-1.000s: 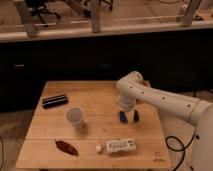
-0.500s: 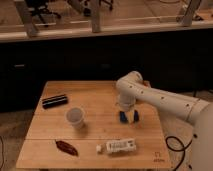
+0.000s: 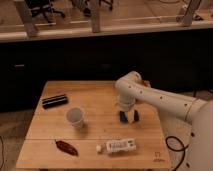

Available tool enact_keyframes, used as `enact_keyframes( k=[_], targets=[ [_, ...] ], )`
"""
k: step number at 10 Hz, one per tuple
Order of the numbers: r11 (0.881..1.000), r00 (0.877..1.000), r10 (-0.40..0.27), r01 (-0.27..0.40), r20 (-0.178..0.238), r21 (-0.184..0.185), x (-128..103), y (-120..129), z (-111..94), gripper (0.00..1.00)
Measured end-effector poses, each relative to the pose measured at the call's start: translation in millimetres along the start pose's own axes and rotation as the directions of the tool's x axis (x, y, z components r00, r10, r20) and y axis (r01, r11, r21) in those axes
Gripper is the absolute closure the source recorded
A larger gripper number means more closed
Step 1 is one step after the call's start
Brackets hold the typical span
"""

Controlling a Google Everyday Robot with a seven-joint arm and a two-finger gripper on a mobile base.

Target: Wipe the white sponge on the table

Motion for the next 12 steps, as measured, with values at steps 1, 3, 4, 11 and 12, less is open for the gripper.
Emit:
enact_keyframes(
  k=[1,3,4,11,12],
  targets=[
    [1.000,1.000,-0.004,0.004,0.000,-0.003,1,1,1,0.20],
    [1.000,1.000,-0.019,0.019,-0.002,-0.010,2,1,3,0.20],
    [0.999,1.000,-0.030,0.030,-0.002,-0.013,2,0,4,0.20],
    [0.997,0.998,-0.070,0.069,-0.003,-0.028,2,2,12,0.20],
    [0.997,0.997,-0.077,0.077,-0.005,-0.031,2,3,14,0.20]
  ],
)
